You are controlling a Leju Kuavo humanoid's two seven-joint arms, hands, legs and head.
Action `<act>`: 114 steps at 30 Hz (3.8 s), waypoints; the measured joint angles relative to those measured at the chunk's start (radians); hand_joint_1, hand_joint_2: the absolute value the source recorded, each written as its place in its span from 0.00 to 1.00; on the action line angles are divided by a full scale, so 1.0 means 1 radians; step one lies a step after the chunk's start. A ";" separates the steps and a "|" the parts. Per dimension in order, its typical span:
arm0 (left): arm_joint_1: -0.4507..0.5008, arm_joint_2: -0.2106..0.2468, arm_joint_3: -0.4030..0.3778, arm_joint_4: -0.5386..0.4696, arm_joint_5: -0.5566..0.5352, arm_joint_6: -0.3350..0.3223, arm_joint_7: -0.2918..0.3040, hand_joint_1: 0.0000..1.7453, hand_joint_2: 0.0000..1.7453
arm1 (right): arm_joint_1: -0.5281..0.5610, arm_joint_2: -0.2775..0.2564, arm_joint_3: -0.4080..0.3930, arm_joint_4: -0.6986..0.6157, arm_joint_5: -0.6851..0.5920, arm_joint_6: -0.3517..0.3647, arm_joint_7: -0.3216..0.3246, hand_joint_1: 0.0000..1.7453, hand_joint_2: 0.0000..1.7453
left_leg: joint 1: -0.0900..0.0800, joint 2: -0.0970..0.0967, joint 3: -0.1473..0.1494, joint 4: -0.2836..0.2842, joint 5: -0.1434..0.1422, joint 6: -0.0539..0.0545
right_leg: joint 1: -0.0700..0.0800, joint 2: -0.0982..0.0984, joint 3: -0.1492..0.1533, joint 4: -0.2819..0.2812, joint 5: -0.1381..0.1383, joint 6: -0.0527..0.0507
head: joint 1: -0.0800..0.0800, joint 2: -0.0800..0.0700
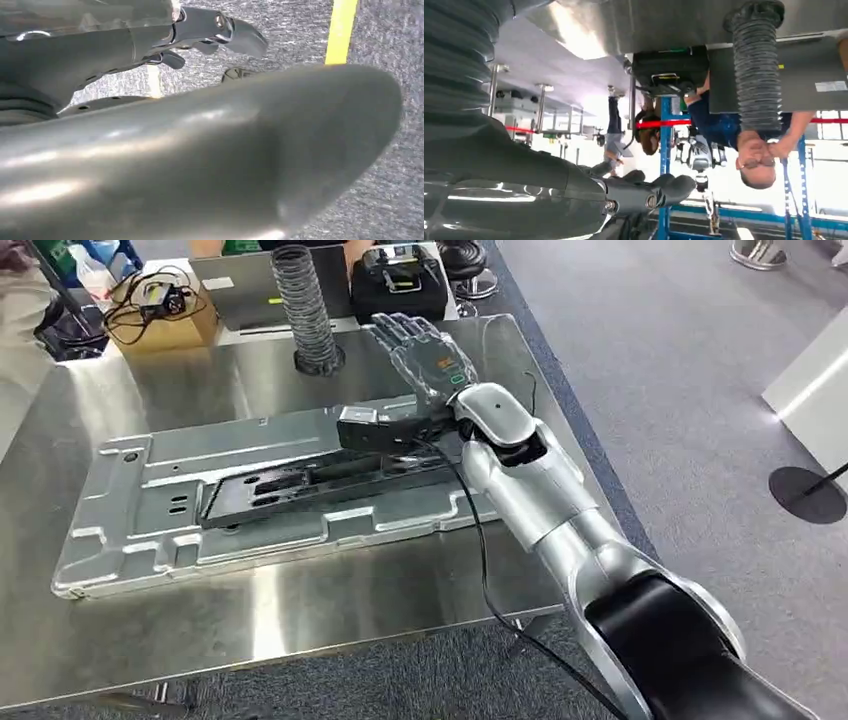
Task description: Take the parts from the cabinet and place them on the table.
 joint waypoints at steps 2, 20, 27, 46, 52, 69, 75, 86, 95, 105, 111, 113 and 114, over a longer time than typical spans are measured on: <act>-0.001 -0.002 0.000 0.000 0.000 0.000 0.003 0.00 0.00 | -0.008 -0.006 0.003 -0.009 -0.001 0.002 0.000 0.00 1.00 | 0.006 0.002 0.004 -0.011 0.010 0.015 | -0.002 -0.001 -0.011 0.029 -0.023 0.011 | 0.000 0.000; -0.005 -0.005 0.000 0.000 0.001 -0.007 0.022 0.00 0.00 | -0.030 -0.028 0.016 -0.029 -0.009 0.001 0.002 0.00 1.00 | 0.005 0.003 -0.090 0.207 -0.120 -0.026 | -0.002 -0.006 -0.001 -0.007 0.010 -0.030 | -0.002 0.000; -0.007 -0.005 0.000 0.000 -0.003 -0.008 0.032 0.00 0.00 | -0.029 -0.029 0.022 -0.043 -0.011 0.001 0.002 0.00 1.00 | 0.002 0.002 0.039 0.007 -0.028 -0.016 | 0.003 -0.005 -0.008 0.003 0.014 -0.021 | -0.003 0.000; -0.007 -0.008 0.000 0.000 -0.005 0.002 0.040 0.00 0.00 | -0.028 -0.046 0.047 -0.070 -0.026 0.012 0.013 0.00 1.00 | 0.001 0.004 -0.016 -0.009 0.035 -0.007 | 0.001 -0.003 0.028 0.004 -0.024 -0.004 | 0.002 0.000; -0.007 -0.008 0.000 0.000 -0.005 0.001 0.040 0.00 0.00 | -0.027 -0.046 0.050 -0.072 -0.026 0.014 0.013 0.00 1.00 | 0.004 0.005 -0.132 0.302 -0.155 -0.031 | -0.006 -0.011 -0.002 -0.009 0.013 -0.027 | -0.001 0.000; -0.010 -0.008 0.000 0.001 -0.013 0.000 0.051 0.00 0.00 | -0.025 -0.058 0.062 -0.080 -0.033 0.019 0.014 0.00 1.00 | -0.002 0.009 -0.008 -0.008 0.016 0.036 | -0.010 -0.007 -0.125 0.307 -0.137 0.038 | 0.005 0.000; -0.010 -0.010 0.000 0.001 -0.014 0.001 0.052 0.00 0.00 | -0.030 -0.058 0.063 -0.089 -0.037 0.019 0.014 0.00 1.00 | -0.006 0.007 -0.027 -0.003 0.038 0.010 | 0.005 -0.008 0.065 -0.003 -0.052 0.004 | 0.008 0.000; -0.008 -0.010 0.000 0.001 -0.018 0.000 0.052 0.00 0.00 | -0.027 -0.055 0.067 -0.091 -0.041 0.017 0.019 0.00 1.00 | 0.006 0.007 -0.026 0.158 -0.071 -0.028 | -0.007 -0.014 -0.003 -0.010 0.013 -0.019 | 0.001 0.000; -0.012 -0.010 0.000 0.002 -0.019 0.000 0.055 0.00 0.00 | -0.029 -0.061 0.068 -0.095 -0.043 0.015 0.022 0.00 1.00 | 0.004 0.007 0.038 -0.014 -0.013 0.035 | -0.009 -0.009 -0.057 0.073 -0.043 0.028 | 0.003 0.000; -0.012 -0.013 0.000 0.003 -0.020 0.001 0.059 0.00 0.00 | -0.029 -0.066 0.068 -0.103 -0.047 0.014 0.022 0.00 1.00 | -0.008 0.006 -0.031 -0.004 0.041 0.020 | 0.004 -0.009 0.074 -0.008 -0.056 0.003 | 0.002 0.000; -0.011 -0.013 0.000 0.003 -0.020 0.001 0.060 0.00 0.00 | -0.030 -0.065 0.068 -0.103 -0.048 0.014 0.022 0.00 1.00 | -0.003 0.005 -0.088 0.127 -0.066 -0.011 | -0.003 -0.017 0.053 -0.039 -0.012 -0.024 | -0.001 0.000; -0.010 -0.013 0.000 0.003 -0.020 0.001 0.060 0.00 0.00 | -0.029 -0.065 0.069 -0.103 -0.048 0.015 0.023 0.00 1.00 | -0.002 0.005 -0.103 0.171 -0.091 -0.014 | -0.003 -0.017 0.048 -0.038 -0.010 -0.025 | -0.001 0.000; -0.010 -0.013 0.000 0.003 -0.020 0.001 0.060 0.00 0.00 | -0.029 -0.065 0.069 -0.103 -0.048 0.015 0.023 0.00 1.00 | -0.002 0.005 -0.103 0.171 -0.091 -0.014 | -0.003 -0.017 0.048 -0.038 -0.010 -0.025 | -0.001 0.000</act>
